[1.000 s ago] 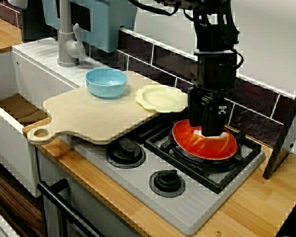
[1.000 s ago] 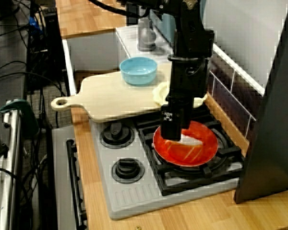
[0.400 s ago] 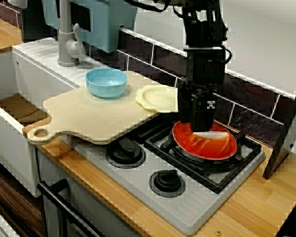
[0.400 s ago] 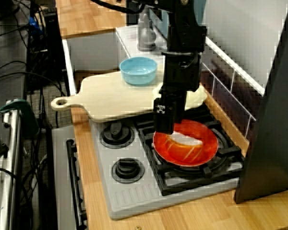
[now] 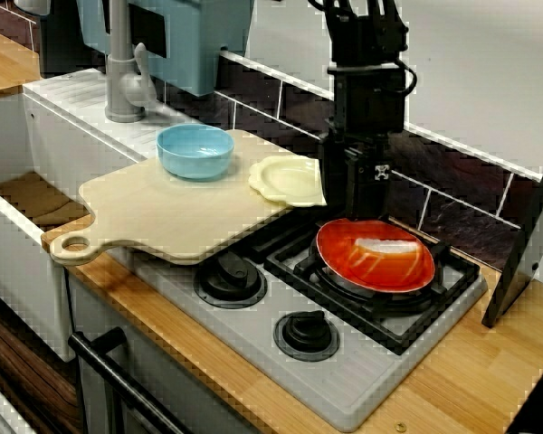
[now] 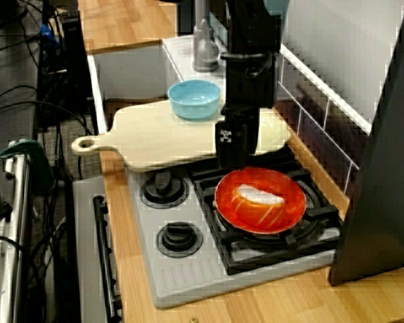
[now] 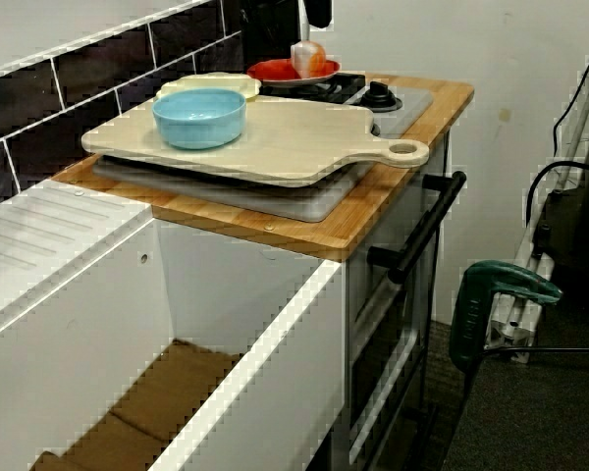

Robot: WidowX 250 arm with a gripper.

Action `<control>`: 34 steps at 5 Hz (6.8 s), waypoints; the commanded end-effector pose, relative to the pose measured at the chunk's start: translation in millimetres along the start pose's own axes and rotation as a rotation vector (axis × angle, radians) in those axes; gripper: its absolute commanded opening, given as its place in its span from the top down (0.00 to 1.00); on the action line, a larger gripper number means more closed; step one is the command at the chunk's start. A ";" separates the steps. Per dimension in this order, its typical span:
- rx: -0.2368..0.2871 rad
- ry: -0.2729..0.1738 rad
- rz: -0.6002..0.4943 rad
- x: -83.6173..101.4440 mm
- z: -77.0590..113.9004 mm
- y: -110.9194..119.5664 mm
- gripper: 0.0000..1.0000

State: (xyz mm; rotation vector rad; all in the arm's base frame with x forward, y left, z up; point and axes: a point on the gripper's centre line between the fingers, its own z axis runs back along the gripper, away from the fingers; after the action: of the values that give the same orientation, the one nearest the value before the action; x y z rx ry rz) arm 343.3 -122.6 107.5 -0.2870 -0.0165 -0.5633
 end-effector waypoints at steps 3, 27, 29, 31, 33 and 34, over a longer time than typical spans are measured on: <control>0.277 -0.139 0.068 -49.5 83.9 59.9 0.00; 0.260 -0.039 -0.186 -114.0 19.9 36.2 0.00; 0.269 -0.026 -0.171 -134.6 15.3 37.5 0.00; 0.245 -0.030 -0.153 -158.3 22.4 37.8 0.00; 0.236 -0.039 -0.154 -174.5 27.7 38.4 0.00; 0.223 -0.036 -0.147 -178.7 28.7 37.5 0.00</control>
State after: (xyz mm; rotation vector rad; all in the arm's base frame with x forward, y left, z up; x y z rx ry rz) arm 219.3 5.7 98.4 -0.0929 -0.1056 -0.6911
